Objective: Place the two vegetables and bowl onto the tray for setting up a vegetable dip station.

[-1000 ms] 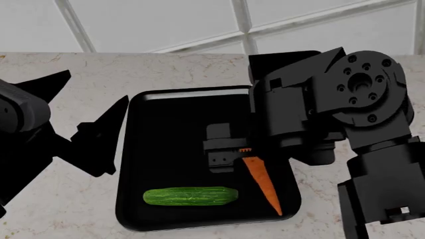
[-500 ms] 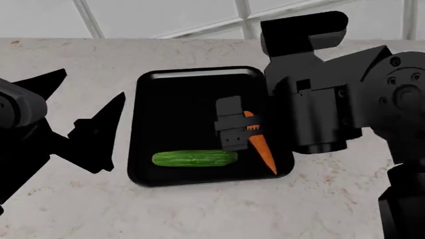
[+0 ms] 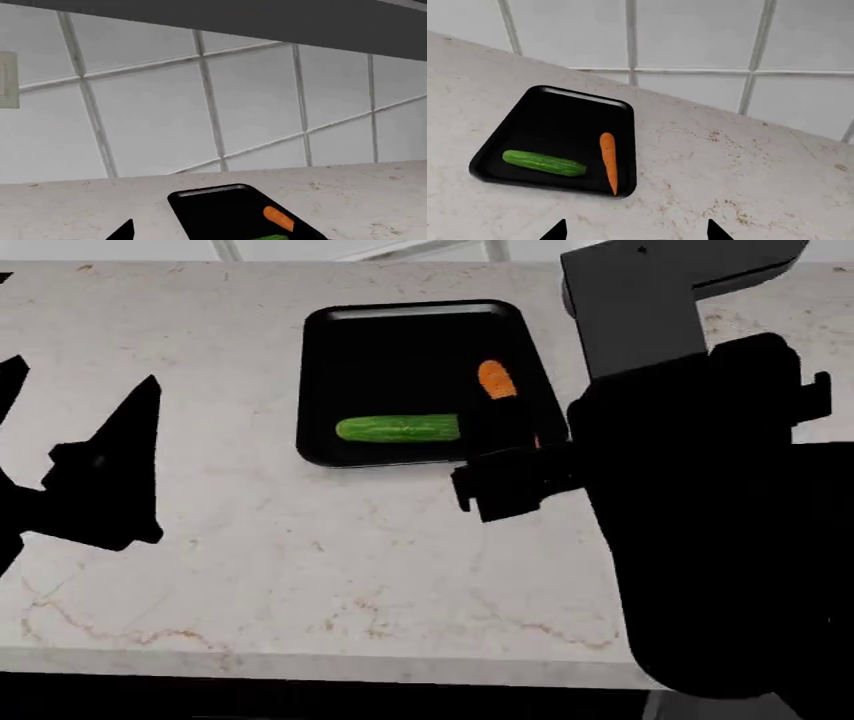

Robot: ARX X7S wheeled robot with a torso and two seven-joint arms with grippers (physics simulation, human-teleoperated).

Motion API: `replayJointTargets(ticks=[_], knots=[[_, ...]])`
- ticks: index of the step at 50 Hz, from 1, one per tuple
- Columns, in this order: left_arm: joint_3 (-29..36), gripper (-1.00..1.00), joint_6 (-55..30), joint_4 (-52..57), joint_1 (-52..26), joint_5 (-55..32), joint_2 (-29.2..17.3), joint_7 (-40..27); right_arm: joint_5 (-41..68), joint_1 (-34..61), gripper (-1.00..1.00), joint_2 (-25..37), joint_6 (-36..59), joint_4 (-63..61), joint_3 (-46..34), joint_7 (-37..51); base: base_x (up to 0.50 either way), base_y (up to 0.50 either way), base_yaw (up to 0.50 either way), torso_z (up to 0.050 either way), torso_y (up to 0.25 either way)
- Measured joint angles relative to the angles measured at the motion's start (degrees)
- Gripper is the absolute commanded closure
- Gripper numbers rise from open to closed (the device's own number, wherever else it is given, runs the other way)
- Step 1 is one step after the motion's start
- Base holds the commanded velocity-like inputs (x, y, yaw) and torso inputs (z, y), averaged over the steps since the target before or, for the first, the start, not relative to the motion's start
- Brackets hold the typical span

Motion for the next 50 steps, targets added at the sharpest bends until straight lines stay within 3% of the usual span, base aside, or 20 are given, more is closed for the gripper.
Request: replayJointTargets(ticks=[13,20,29,50], knots=[[-4.07,-1.00,15.67,6.24,13.24,3.51,4.90,4.28,-22.08,-15.25,-1.00,7.02,-14.16,-19.28,-2.06,-5.82,-0.50,0.00,0.00,0.000,0.000],[-4.17,-1.00,22.84,7.02,17.93,3.95,7.36,8.42,-35.53,-25.25,-1.00,9.44,-27.14,-21.20,-3.98,-10.10,-0.50,0.00,0.00,0.000,0.000],[-4.16,-1.00,28.19,6.70,21.48,2.20,9.46,12.01,-45.88,-34.37,-1.00,12.23,-38.50,-23.45,-4.11,-11.23,0.00,0.50,0.00,0.000,0.000],[-7.10,-1.00,31.47,12.14,26.08,-3.54,8.93,10.87,-49.97,-37.00,-1.00,13.45,-39.25,-31.01,-4.74,-8.60,0.00,0.50,0.00,0.000,0.000]])
